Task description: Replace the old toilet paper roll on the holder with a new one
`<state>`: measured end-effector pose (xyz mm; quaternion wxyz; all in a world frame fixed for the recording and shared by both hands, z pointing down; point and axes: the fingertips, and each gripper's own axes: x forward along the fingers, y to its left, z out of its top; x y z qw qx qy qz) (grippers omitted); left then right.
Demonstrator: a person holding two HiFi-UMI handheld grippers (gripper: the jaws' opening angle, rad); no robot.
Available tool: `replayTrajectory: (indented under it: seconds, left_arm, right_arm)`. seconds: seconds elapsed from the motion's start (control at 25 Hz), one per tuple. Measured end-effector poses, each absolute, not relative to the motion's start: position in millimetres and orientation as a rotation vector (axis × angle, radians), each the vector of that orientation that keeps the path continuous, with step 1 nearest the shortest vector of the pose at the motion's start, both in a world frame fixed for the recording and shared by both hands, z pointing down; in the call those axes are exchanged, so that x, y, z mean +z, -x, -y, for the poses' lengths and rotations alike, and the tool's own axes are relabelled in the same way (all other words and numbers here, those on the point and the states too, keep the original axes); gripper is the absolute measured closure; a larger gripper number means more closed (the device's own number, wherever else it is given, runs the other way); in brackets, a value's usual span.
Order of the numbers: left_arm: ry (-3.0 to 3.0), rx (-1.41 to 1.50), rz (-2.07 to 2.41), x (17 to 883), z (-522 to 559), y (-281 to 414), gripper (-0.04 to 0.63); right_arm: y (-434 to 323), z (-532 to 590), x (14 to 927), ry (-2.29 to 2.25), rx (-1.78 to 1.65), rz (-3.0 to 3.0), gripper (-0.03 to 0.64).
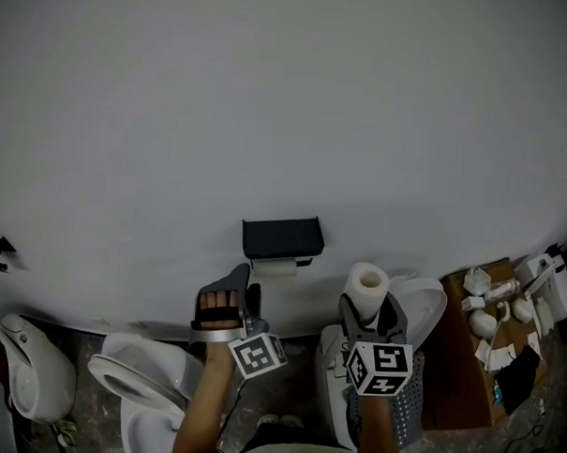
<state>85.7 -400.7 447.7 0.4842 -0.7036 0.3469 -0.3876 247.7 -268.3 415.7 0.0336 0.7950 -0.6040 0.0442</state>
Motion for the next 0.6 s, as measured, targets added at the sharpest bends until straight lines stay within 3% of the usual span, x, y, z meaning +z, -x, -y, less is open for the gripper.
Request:
replayTrajectory:
  seconds: [0.6]
  left_arm:
    - [1.521,-1.045,-0.648,498.6,428.0,-154.3,0.333]
  right_arm:
    - [-312.6,227.8,433.1,-2.580,0.207,1.656,0.313]
